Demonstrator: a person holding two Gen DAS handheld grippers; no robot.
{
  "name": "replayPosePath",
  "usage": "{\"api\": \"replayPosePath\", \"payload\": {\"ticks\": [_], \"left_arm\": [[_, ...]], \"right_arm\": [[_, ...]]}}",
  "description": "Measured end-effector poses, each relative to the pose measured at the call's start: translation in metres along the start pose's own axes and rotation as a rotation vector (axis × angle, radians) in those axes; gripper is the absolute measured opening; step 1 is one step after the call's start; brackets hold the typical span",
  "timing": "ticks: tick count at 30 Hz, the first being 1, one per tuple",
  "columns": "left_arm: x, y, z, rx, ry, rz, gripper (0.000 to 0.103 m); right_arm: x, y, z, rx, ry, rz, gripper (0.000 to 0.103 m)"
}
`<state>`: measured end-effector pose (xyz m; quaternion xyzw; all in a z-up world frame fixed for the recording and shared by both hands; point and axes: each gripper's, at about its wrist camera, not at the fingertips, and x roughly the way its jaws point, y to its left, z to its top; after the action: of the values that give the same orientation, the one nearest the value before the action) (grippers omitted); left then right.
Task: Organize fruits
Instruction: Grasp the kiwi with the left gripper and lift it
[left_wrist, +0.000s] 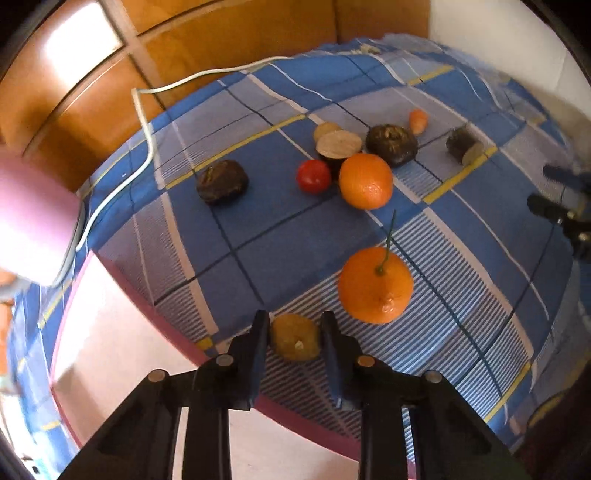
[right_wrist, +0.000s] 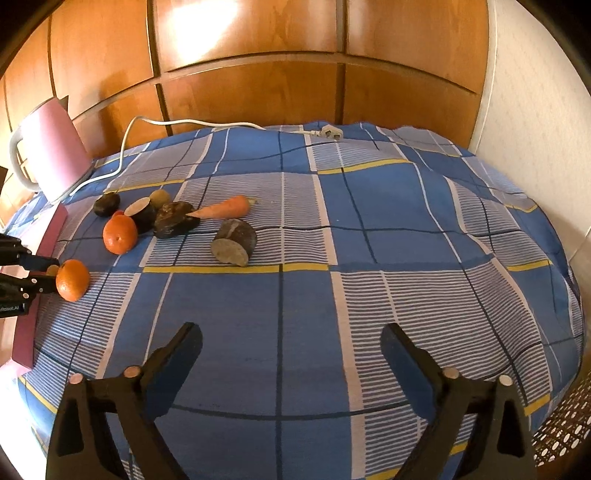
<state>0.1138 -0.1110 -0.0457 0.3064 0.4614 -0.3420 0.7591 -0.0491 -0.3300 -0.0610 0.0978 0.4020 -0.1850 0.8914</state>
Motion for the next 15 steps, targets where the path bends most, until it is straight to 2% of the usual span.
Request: {"api": "replayPosePath", "payload": {"ticks": [2,9,15], "left_arm": [[-0.006,0.004,-0.005,-0.056,-0.027,-0.015,0.028],[-0.045,0.017,-0.019,-0.289,-0.202,-0.076,0.028],[-0.079,0.021,-0.038,-0.44,-0.32,-0.085,0.028]], "right_arm": [[0.002,0.001,-0.001,-0.015,0.006,0.003,0.088],[0.004,0.006,0.002,-0.029,0.002,0.024,0.087],[0.02,-0.003,0.013,0.058,0.067,0.111,0.063]]}}
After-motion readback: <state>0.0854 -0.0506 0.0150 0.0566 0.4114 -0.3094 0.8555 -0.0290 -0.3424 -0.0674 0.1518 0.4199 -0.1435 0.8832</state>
